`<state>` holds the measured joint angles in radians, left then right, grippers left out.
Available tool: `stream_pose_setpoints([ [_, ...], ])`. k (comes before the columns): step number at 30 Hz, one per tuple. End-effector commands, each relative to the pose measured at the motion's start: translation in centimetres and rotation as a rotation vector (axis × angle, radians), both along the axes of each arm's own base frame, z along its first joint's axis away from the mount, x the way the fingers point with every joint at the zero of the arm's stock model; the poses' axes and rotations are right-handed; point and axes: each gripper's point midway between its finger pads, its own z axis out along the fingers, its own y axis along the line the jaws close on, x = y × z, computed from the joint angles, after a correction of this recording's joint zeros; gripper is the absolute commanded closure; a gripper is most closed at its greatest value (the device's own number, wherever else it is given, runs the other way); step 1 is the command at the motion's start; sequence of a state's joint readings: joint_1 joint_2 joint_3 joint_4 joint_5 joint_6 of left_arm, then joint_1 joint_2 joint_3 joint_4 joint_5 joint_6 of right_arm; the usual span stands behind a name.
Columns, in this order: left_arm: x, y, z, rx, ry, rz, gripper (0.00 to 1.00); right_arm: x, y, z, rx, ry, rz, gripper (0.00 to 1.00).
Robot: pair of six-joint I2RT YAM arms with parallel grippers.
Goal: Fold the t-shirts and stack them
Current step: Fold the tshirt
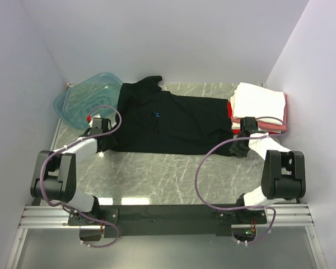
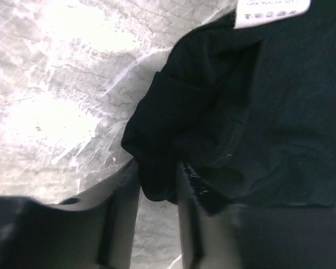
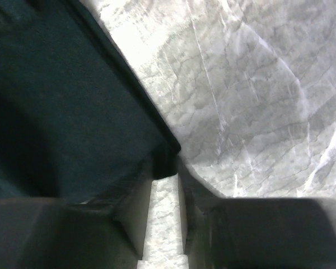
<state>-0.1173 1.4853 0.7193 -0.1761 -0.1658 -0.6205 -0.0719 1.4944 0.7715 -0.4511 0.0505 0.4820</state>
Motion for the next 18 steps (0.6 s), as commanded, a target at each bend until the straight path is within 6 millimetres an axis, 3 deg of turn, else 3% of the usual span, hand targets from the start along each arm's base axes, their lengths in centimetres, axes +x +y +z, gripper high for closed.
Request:
stream_pose_setpoints([
  [1, 1.9, -0.6, 1.1, -0.031, -0.054, -0.037, 0.72, 0.6, -0.5, 0.2, -0.018, -0.021, -0.014, 0.81],
  [2, 1.8, -0.5, 1.0, -0.029, -0.050, -0.037, 0.78, 0.6, -0.7, 0.3, -0.028, -0.023, -0.018, 0.90],
  [3, 1.9, -0.5, 1.1, -0.029, -0.052, -0.035, 0.91, 0.5, -0.8, 0.4, -0.036, -0.023, -0.023, 1.00],
  [4, 1.8, -0.5, 1.0, -0.030, -0.048, -0.034, 0.99, 0.4, -1.1, 0.5, -0.046, -0.021, -0.031, 1.00],
  [8, 1.6, -0.1, 1.5, -0.024, -0.059, -0.010, 0.99, 0.0, -2.2, 1.4, -0.109, -0.033, -0.057, 1.00],
  [18, -0.9, 1.9, 5.3, -0.011, -0.165, 0.150, 0.99, -0.1, -3.9, 3.5, -0.157, -0.084, -0.114, 1.00],
])
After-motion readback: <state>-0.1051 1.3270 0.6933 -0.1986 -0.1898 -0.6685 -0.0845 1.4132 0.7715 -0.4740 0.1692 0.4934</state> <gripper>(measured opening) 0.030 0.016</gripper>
